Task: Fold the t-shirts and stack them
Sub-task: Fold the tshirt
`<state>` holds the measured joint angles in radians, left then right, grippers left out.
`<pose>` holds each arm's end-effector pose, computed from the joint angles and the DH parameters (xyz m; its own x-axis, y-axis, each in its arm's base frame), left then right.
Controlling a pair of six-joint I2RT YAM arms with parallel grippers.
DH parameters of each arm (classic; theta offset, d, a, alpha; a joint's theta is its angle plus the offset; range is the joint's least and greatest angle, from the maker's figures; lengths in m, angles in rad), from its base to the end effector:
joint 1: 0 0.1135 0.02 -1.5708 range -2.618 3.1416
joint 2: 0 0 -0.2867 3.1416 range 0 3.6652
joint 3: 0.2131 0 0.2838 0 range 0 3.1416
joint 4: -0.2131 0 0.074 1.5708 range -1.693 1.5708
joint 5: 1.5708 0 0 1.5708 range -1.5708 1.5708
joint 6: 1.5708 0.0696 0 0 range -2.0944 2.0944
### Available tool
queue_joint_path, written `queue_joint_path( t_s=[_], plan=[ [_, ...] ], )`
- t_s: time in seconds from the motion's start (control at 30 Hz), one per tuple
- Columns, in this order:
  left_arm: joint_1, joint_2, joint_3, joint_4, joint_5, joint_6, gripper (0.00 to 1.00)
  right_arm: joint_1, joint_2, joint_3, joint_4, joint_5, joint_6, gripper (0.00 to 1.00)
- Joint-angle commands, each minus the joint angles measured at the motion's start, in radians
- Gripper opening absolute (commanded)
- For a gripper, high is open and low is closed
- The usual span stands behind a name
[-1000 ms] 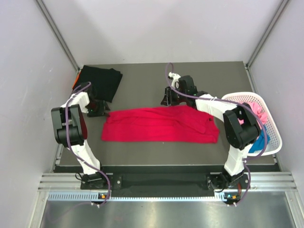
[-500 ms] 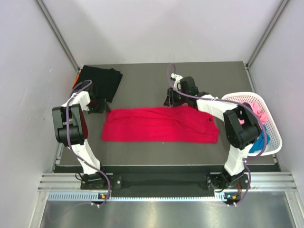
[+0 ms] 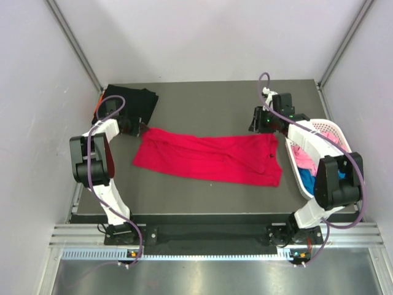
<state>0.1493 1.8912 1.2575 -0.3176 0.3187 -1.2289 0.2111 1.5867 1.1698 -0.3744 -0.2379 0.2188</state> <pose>0.4489 0.0455 0.1557 -0.3064 -0.9508 0.0457 -0.7455 0.2098 -0.6326 0.3897 0.1003 0.2420 -0.7583 0.0533 -0.6498 -0.2059 0.9261 0.3162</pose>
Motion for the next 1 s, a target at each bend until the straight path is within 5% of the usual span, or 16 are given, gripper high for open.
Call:
queue_joint_path(
  t_s=[0.0, 0.63, 0.7, 0.77, 0.97],
  plan=[
    [-0.001, 0.020, 0.000, 0.031, 0.011, 0.062, 0.00, -0.007, 0.005, 0.007, -0.153, -0.083, -0.124, 0.41],
    [0.003, 0.028, 0.083, 0.008, -0.003, 0.192, 0.14, -0.001, 0.119, -0.010, -0.213, -0.170, -0.271, 0.47],
    [0.004, 0.019, 0.100, -0.012, -0.033, 0.241, 0.21, 0.010, 0.101, -0.028, -0.166, -0.170, -0.236, 0.47],
    [0.003, 0.008, 0.120, -0.046, -0.056, 0.290, 0.48, 0.011, 0.085, -0.036, -0.146, -0.178, -0.225, 0.47],
    [0.006, -0.052, 0.184, -0.253, -0.249, 0.462, 0.47, 0.025, 0.073, -0.013, -0.140, -0.198, -0.191, 0.46]
  ],
)
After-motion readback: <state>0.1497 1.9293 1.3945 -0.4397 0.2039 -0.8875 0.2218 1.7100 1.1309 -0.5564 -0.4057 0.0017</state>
